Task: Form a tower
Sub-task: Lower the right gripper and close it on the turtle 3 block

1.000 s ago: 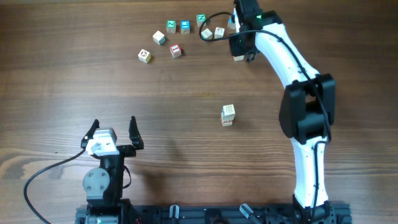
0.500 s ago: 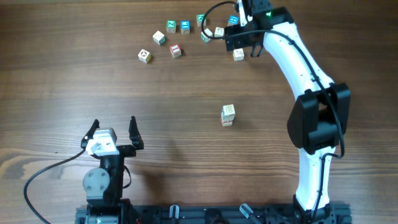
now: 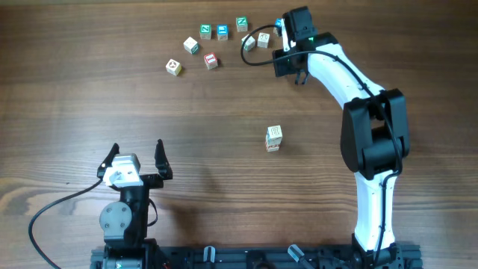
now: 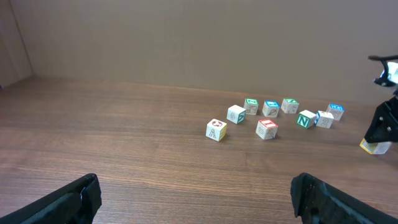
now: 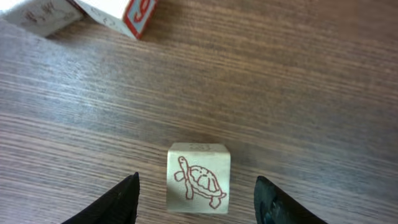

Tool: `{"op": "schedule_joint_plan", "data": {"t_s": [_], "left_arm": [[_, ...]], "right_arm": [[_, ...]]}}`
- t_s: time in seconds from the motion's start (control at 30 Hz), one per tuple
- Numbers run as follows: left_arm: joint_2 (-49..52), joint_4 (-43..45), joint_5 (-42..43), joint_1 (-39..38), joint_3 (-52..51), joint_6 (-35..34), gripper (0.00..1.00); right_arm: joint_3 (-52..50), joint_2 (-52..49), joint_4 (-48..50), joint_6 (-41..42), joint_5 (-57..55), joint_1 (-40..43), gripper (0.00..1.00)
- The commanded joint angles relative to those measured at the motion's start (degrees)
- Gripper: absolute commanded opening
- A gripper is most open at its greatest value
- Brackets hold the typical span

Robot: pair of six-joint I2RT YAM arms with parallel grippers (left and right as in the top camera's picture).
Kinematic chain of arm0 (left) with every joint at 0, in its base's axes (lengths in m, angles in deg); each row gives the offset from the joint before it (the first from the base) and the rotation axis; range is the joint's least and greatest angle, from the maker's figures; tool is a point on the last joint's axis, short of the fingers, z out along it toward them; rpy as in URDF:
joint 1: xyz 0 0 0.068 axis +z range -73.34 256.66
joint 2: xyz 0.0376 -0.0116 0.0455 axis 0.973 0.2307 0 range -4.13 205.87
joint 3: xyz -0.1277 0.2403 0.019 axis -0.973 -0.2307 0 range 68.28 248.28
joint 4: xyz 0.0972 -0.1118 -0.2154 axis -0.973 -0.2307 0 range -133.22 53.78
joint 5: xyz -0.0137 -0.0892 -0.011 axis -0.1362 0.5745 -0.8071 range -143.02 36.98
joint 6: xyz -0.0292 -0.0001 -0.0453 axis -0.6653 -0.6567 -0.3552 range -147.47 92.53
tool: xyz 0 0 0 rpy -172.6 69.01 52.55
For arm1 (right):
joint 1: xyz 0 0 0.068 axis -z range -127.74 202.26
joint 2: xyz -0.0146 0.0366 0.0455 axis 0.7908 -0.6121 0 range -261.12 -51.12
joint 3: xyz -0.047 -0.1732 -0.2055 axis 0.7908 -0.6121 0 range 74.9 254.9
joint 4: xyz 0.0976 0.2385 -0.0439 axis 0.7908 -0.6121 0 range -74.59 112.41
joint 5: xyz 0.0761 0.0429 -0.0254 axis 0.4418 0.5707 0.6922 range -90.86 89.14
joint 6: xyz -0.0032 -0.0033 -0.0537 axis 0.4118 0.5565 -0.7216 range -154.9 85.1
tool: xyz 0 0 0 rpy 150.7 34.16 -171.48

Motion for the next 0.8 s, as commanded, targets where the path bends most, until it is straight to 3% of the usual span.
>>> {"op": "schedule_joint_plan", "data": {"t_s": [0.0, 0.27, 0.37, 0.77], "left_arm": [[-0.28, -0.02, -0.74, 0.33, -0.17, 1.05, 1.0], [-0.28, -0.02, -0.74, 0.33, -0.17, 1.05, 1.0], [-0.28, -0.02, -0.74, 0.33, -0.17, 1.05, 1.0], [-0.28, -0.02, -0.74, 0.33, -0.17, 1.05, 1.0]], "right_arm": [[-2.25, -0.98, 2.4, 0.07, 0.72, 0.22, 0.6], [-2.6, -0.98, 3.58, 0.09, 0.72, 0.22, 0.45], [-2.58, -0.94, 3.17, 0.04, 0.7, 0.22, 0.34], [-2.1, 9.38, -6.08, -0.13, -6.86, 0.26, 0.25]]}}
